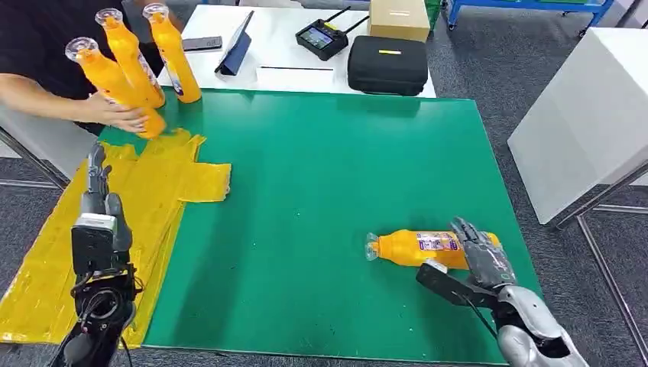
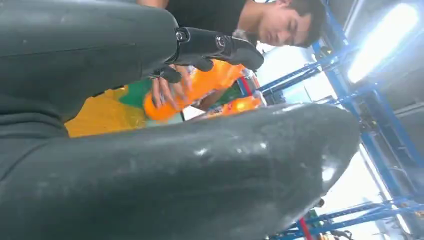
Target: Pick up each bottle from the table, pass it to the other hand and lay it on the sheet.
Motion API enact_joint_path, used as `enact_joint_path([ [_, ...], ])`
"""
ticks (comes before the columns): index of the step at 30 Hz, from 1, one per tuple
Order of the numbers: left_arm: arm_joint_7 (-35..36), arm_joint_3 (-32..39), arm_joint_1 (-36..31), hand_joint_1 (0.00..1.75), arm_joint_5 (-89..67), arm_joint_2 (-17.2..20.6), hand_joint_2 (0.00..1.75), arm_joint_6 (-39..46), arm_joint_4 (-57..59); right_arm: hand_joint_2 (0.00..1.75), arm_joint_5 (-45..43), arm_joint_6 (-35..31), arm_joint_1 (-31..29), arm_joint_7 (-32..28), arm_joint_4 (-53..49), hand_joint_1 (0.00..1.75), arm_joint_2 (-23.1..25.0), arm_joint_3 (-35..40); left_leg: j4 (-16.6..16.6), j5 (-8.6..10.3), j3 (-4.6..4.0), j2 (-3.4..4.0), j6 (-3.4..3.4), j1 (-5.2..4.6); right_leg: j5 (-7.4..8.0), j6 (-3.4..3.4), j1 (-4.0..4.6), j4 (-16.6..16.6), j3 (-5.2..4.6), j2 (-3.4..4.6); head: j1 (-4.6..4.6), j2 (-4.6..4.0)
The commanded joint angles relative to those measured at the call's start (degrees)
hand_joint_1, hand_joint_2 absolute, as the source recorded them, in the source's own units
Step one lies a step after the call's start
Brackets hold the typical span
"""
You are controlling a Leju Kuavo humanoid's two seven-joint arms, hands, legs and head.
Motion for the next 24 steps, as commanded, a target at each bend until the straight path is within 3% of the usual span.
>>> enact_joint_path([
  [1,-0.11,-1.65,-1.89,0.0,1.31,1.69,0.0,0.18,2.56,1.75,0.83,0.82,-6.33,0.75,10.17,0.0,3.3,5.7,-0.04,-0.13,0.41,0.08,0.05,0.04,-0.06,-0.38,0.09,-0.07,0.35,0.13,0.02,0.0],
  [7,-0.18,-1.75,-2.24,0.0,3.3,2.0,0.0,0.07,2.41,1.75,5.07,2.41,-8.83,5.73,17.21,0.0,2.37,9.41,-0.03,-0.04,0.17,0.03,0.03,0.06,0.0,-0.19,0.08,-0.09,0.17,0.04,0.02,0.0],
  [10,-1.29,-2.45,-2.57,0.0,5.45,3.22,0.0,0.18,3.17,1.75,8.67,1.0,-10.18,8.13,22.55,0.0,3.34,9.62,-0.05,-0.13,0.46,0.04,0.06,0.05,-0.07,-0.39,0.1,-0.11,0.43,0.09,0.0,0.0],
  [11,-1.64,-2.56,-2.81,0.0,5.88,3.45,0.0,0.32,3.5,1.75,8.89,0.94,-10.26,8.15,23.7,0.49,3.28,9.37,-0.07,-0.07,0.34,0.0,0.04,0.05,-0.03,-0.3,0.09,-0.11,0.32,0.03,0.0,0.0],
  [20,-1.96,-2.8,-3.1,0.0,6.36,3.63,0.0,0.29,3.97,1.75,9.22,0.48,-10.43,7.68,24.69,0.49,3.05,9.29,-0.06,-0.05,0.49,-0.1,0.06,0.05,-0.06,-0.33,0.08,-0.11,0.42,-0.09,0.02,0.0],
  [21,-2.29,-3.35,-3.3,0.0,7.45,3.78,0.0,0.31,4.0,1.75,9.31,1.0,-10.67,7.62,25.36,1.75,3.06,9.0,-0.05,-0.02,0.43,-0.06,0.03,0.07,-0.02,-0.23,0.09,-0.1,0.35,-0.07,0.02,0.0],
  [24,-2.56,-4.04,-3.78,0.0,8.26,3.76,0.0,0.7,4.38,1.75,8.51,1.83,-12.12,5.43,29.22,1.75,2.27,8.92,-0.01,-0.02,0.54,-0.09,0.04,0.07,-0.03,-0.19,0.08,-0.09,0.28,-0.11,0.04,0.0],
])
